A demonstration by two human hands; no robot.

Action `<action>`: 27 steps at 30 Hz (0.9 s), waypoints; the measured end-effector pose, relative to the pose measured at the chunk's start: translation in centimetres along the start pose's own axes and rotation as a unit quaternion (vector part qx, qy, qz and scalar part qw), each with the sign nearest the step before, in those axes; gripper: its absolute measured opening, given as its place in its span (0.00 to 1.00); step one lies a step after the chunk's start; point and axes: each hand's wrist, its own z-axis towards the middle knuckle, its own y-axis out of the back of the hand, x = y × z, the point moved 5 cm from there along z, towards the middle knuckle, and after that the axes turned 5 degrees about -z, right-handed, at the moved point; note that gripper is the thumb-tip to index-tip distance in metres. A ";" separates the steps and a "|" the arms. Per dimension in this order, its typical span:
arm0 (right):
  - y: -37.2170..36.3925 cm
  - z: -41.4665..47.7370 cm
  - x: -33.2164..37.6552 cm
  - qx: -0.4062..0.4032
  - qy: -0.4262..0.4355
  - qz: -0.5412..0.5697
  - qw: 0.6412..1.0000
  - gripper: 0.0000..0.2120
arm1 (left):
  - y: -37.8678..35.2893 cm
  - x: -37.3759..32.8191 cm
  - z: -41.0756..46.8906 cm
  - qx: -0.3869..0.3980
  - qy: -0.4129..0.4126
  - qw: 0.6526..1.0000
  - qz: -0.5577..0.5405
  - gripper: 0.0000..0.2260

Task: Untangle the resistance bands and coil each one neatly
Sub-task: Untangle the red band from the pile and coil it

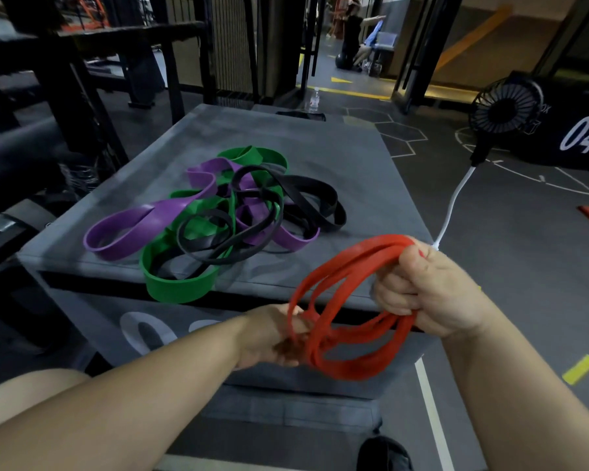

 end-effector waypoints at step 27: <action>8.7 -2.9 0.7 -0.370 0.009 -0.062 0.927 0.28 | 4.5 -4.3 -2.8 -0.201 -0.097 0.935 -0.277 0.09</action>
